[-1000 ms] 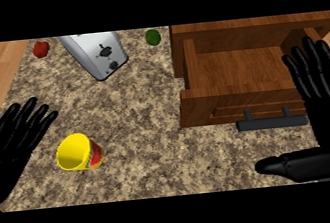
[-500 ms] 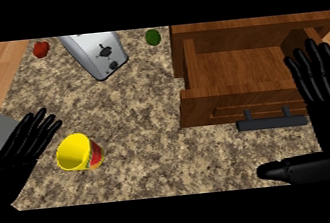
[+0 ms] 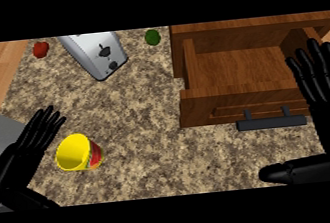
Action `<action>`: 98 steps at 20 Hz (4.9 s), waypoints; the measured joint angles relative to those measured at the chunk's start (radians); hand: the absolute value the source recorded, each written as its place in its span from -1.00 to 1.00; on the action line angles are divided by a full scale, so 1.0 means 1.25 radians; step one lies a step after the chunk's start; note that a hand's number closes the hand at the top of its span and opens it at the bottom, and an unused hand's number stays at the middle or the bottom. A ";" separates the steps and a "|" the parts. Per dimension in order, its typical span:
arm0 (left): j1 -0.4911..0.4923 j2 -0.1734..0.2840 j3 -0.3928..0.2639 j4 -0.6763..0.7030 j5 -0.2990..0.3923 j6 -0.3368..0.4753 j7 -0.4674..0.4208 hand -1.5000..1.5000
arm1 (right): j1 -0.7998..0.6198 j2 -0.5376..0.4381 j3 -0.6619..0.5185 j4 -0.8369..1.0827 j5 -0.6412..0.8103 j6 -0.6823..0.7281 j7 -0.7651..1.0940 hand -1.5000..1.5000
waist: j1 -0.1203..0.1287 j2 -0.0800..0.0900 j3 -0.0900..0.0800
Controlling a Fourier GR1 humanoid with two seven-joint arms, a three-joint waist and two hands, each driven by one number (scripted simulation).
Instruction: Pick up the cup, place it into the drawer and close the drawer
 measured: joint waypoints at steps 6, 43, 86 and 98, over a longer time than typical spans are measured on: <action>-0.036 0.022 0.007 0.151 -0.090 -0.019 -0.117 -1.00 | -0.014 -0.005 -0.007 0.011 -0.003 0.006 0.005 -1.00 | -0.001 0.000 0.000; -0.261 0.067 -0.083 0.770 -0.273 0.147 -0.497 -1.00 | -0.025 0.005 0.000 0.002 -0.009 0.014 0.022 -1.00 | -0.008 0.003 -0.001; -0.260 -0.054 -0.002 0.659 -0.051 0.311 -0.606 1.00 | -0.017 -0.012 -0.029 -0.005 -0.029 0.027 0.031 -1.00 | 0.004 -0.002 0.000; -0.219 -0.138 -0.129 0.205 -0.017 0.398 -0.320 1.00 | -0.018 -0.022 -0.049 -0.009 -0.048 0.030 0.053 -1.00 | 0.006 -0.003 0.001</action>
